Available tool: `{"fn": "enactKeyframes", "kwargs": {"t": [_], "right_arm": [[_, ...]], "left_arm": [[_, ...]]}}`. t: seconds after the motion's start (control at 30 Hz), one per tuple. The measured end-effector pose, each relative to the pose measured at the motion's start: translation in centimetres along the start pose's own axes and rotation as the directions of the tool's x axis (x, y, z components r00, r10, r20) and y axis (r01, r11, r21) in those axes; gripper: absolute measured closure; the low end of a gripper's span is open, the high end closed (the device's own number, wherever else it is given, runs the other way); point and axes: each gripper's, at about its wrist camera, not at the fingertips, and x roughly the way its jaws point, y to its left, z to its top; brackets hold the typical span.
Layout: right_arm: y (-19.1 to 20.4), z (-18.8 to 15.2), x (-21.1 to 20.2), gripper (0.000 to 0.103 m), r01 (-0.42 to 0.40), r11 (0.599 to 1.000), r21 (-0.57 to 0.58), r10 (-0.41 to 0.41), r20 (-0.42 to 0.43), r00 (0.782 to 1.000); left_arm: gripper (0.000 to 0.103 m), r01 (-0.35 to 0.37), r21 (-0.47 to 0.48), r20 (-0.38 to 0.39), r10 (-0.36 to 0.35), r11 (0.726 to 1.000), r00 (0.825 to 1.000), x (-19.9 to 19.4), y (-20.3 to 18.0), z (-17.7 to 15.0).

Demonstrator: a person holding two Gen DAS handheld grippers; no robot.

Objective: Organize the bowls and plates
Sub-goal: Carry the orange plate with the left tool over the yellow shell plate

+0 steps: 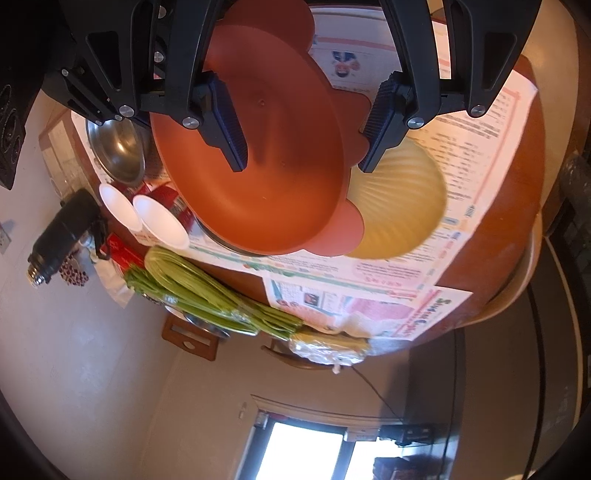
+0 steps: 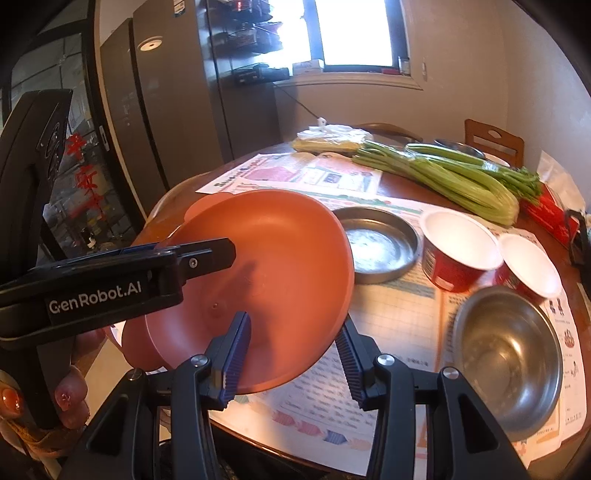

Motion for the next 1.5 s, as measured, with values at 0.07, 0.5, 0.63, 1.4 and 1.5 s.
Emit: {"fn": "enactKeyframes", "kwargs": {"t": [0.07,0.5,0.63,1.4,1.5], "right_arm": [[0.4,0.3,0.2,0.056,-0.010,1.000,-0.003,0.010,0.001,1.000],[3.1,2.7,1.9,0.056,-0.058,0.998,-0.034,0.058,-0.008,0.998],[3.7,3.4,2.3,0.056,-0.080,0.996,-0.044,0.080,-0.007,0.997],[4.8,6.9,6.5,0.056,-0.137,0.990,-0.026,0.136,-0.006,0.991],[4.8,6.6,7.3,0.056,-0.136,0.990,-0.024,0.135,-0.020,0.991]], "left_arm": [[0.040,-0.003,-0.010,0.012,0.004,1.000,1.000,-0.4,0.5,0.2],[0.040,-0.059,-0.037,0.036,0.061,0.998,0.997,-1.2,3.6,1.6],[0.040,-0.072,-0.038,0.048,0.074,0.997,0.996,-1.7,4.1,2.1],[0.040,-0.163,-0.030,-0.022,0.163,0.986,0.986,2.5,7.6,5.0],[0.040,-0.171,-0.033,-0.041,0.169,0.985,0.985,3.3,8.0,4.6]]}}
